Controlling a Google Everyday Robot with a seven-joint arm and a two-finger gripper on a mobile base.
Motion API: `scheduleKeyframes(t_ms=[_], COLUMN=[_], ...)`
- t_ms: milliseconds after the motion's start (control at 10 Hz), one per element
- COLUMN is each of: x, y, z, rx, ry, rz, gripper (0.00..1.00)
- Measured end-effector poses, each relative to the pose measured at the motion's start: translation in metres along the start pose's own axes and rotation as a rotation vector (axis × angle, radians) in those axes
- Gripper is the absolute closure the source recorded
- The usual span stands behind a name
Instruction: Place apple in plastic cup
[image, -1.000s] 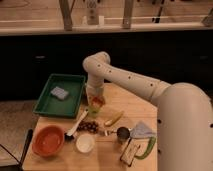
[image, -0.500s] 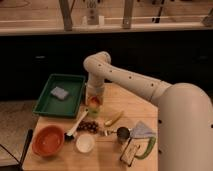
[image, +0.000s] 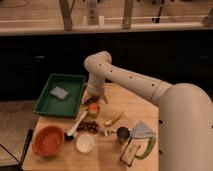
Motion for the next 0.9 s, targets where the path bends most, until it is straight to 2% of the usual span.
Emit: scheduleKeyframes(t_ms=[900], x=[0.0025], y=[0.0015], z=[-0.0014], rx=[0.015], ry=[0.002], rz=[-0.007], gripper=[0.2])
